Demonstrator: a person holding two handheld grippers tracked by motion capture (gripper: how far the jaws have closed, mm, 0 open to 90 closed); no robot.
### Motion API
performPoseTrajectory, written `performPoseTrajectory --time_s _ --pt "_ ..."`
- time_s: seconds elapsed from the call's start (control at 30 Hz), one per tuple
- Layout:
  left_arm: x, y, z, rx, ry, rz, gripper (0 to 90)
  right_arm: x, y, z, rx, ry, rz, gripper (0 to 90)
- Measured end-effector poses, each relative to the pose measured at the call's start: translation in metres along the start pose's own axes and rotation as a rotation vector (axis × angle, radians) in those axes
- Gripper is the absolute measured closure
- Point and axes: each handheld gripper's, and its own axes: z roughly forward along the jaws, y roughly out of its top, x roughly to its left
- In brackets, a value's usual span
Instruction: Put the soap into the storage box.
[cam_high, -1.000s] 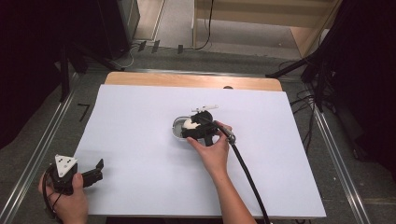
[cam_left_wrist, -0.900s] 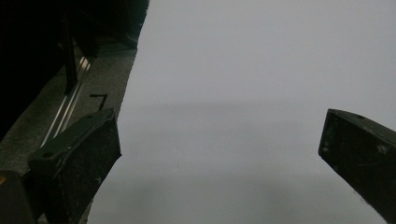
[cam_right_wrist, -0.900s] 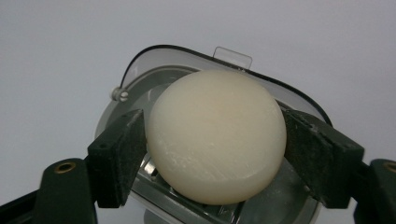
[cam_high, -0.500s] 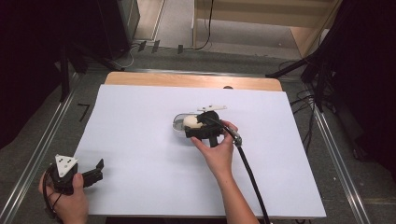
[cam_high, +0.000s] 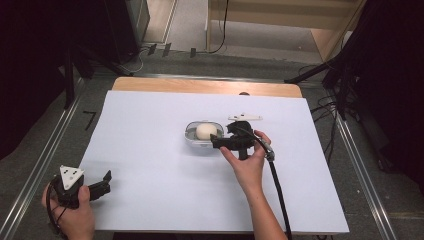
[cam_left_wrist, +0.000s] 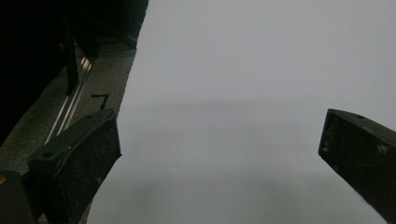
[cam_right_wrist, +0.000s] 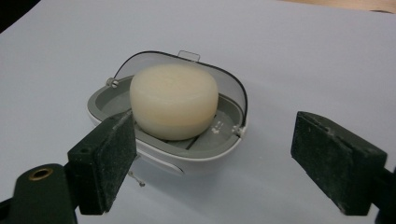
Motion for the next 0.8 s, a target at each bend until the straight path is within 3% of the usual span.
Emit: performPoseTrajectory --time_s 0.43,0.8 --pt "-0.001 0.000 0.000 0.003 0.006 0.008 0.0 -0.031 -0.011 -0.026 -0.041 0.011 0.054 14.4" --pt "-0.003 0.000 0.000 0.008 0.016 0.023 0.0 -0.063 -0.031 -0.041 -0.032 -0.028 0.088 13.9"
